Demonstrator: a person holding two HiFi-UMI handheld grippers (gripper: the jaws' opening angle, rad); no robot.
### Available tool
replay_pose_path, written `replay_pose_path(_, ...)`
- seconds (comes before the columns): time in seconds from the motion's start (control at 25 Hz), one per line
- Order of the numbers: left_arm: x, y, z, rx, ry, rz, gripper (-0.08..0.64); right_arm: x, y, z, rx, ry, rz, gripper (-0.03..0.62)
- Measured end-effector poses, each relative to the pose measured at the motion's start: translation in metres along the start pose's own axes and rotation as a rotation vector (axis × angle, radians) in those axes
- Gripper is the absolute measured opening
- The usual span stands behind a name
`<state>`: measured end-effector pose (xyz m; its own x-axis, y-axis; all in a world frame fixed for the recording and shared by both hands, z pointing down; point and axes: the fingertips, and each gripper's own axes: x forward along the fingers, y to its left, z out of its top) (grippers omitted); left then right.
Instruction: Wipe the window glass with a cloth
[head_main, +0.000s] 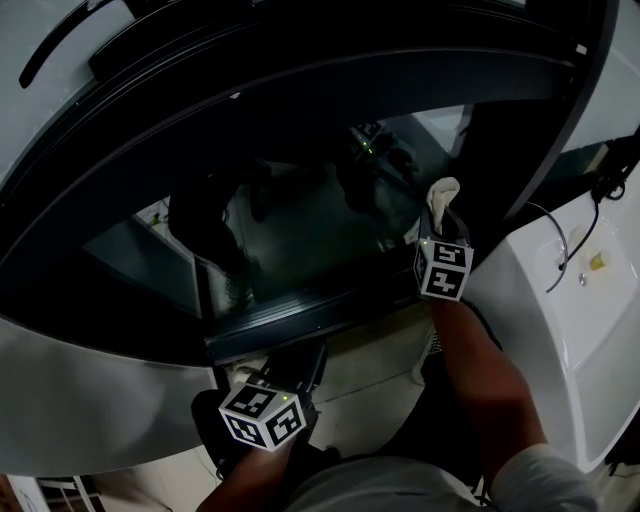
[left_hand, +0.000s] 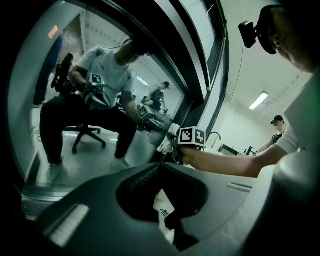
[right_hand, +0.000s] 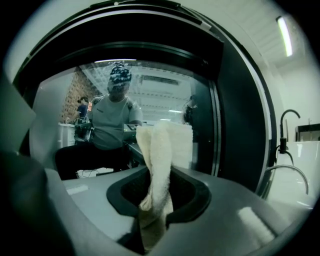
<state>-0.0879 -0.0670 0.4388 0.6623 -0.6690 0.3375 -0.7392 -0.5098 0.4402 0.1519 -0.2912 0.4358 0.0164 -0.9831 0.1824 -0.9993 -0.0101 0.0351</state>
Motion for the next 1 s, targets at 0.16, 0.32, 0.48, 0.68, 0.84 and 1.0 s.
replay_pose_path(0.16,0.001,-0.011,0.008,-0.002,-0.009,0.021,0.017,-0.002,-0.004,0.004,-0.002,0.014,0.011,0.084)
replay_pose_path(0.32,-0.009,0.005,0.006,-0.009,-0.034,0.020,0.017,-0.005,0.019,0.000,-0.023,0.024,0.028,0.084)
replay_pose_path(0.48,-0.020,0.009,0.007,-0.011,-0.046,0.015,0.017,-0.011,0.043,0.001,-0.043,0.036,0.042,0.084)
replay_pose_path(0.68,-0.029,0.009,0.004,-0.008,-0.050,0.019,0.017,-0.015,0.061,0.003,-0.054,0.027,0.059,0.084)
replay_pose_path(0.84,-0.041,0.015,0.001,-0.012,-0.061,0.035,0.017,-0.021,0.071,0.003,-0.050,0.028,0.063,0.084)
replay_pose_path(1.0,-0.043,0.016,0.002,-0.014,-0.067,0.050,0.017,-0.019,0.076,0.005,-0.025,0.020,0.067,0.084)
